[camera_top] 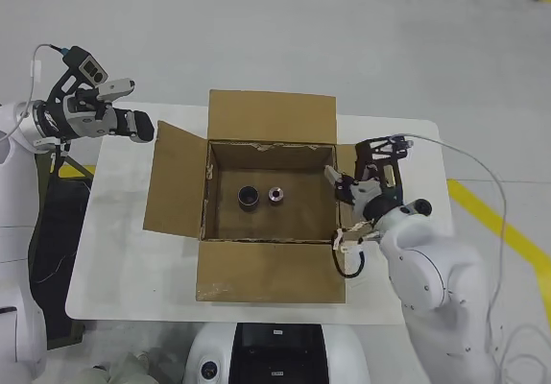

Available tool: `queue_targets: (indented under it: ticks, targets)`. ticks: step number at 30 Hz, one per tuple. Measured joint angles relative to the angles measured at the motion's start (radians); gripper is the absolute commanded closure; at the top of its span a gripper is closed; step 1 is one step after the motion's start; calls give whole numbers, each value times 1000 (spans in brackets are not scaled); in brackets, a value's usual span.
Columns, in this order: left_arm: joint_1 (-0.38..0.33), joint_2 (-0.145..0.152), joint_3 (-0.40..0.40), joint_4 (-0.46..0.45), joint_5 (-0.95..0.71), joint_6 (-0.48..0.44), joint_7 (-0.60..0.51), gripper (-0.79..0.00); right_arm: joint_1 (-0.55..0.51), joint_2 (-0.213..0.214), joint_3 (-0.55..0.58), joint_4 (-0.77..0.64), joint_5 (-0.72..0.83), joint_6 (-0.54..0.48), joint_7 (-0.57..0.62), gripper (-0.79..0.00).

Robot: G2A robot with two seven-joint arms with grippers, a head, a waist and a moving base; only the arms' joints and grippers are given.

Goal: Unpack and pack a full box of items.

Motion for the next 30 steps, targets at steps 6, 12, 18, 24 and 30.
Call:
queue_targets:
  ticks: [6,12,18,24,30]
  targets:
    - [0,0,0,0,0,0,0,-785,-62,11,121,-32,21,-4,-24,-468]
    - [0,0,0,0,0,0,0,-785,-117,19,251,-15,69,17,-42,-496]
    - [0,0,0,0,0,0,0,-785,-157,26,360,36,102,37,-55,-480]
    - [0,0,0,0,0,0,0,-785,-158,34,415,119,104,33,-51,-462]
    - [0,0,0,0,0,0,0,-785,-146,40,432,194,88,33,-39,-496]
